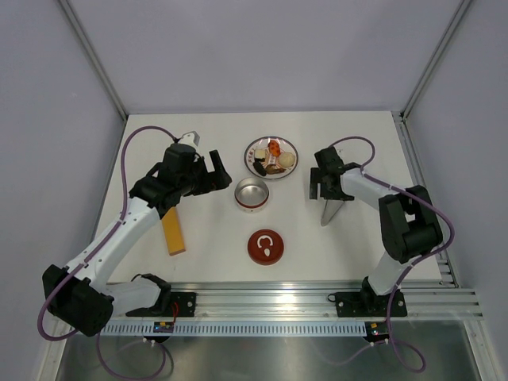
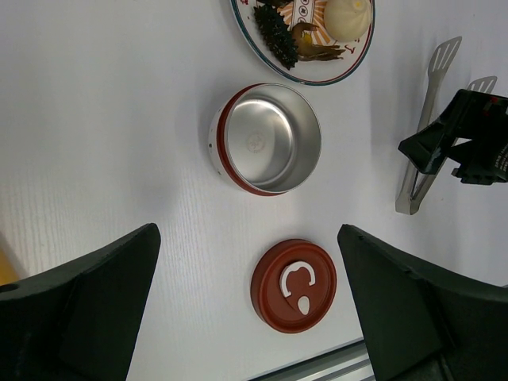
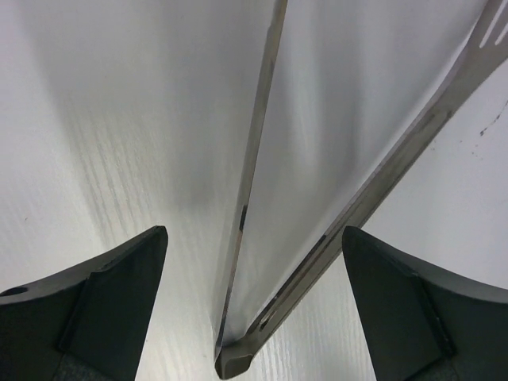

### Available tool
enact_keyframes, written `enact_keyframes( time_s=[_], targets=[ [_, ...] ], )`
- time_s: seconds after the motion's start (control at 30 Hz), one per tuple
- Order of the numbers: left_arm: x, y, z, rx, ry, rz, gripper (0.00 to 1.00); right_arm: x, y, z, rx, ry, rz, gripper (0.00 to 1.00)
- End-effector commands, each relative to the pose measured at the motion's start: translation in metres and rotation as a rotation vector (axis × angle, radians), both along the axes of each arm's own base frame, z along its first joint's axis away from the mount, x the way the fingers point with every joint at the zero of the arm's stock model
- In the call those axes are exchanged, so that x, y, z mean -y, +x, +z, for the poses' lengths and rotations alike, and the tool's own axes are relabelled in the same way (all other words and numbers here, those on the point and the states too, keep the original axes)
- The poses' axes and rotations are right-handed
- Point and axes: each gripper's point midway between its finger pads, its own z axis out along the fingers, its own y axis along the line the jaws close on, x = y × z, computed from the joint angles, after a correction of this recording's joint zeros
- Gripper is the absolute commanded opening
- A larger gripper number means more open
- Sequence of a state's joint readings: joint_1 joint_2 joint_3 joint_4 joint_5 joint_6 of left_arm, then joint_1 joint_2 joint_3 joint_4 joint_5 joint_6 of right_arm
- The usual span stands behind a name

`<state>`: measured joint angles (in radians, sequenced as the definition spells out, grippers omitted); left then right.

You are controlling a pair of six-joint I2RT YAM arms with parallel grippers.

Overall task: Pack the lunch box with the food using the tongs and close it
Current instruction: Pick up the clamp at the center of the board.

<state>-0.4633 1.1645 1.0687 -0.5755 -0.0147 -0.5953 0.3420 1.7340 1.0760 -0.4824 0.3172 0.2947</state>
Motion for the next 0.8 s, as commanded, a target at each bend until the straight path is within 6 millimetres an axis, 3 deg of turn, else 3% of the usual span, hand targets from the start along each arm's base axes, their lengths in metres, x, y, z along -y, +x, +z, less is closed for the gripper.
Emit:
enact_keyframes(
  time_s=[0.0,0.1,0.27,0.33,0.47,0.77],
  targets=[
    [0.000,0.001,0.007,0.034,-0.016,0.002,0.99,-0.006,0.008,0.035,0.152,0.093,-0.078,0.99],
    [-0.001,0.000,0.006,0.035,-0.014,0.006,0.99,-0.012,0.006,0.047,0.214,0.167,-0.090,0.99],
    [-0.001,0.001,0.006,0.033,-0.011,0.005,0.99,0.012,-0.005,0.059,0.266,0.123,-0.232,0.99],
    [-0.001,0.001,0.006,0.031,-0.014,0.005,0.99,0.029,-0.011,0.054,0.232,0.102,-0.310,0.99],
    [-0.001,0.002,0.007,0.034,-0.012,0.004,0.99,0.049,-0.014,0.035,0.184,0.279,-0.430,0.99],
    [0.000,0.002,0.009,0.040,-0.015,-0.003,0.99,0.045,0.005,0.027,0.168,0.346,-0.370,0.99]
  ],
)
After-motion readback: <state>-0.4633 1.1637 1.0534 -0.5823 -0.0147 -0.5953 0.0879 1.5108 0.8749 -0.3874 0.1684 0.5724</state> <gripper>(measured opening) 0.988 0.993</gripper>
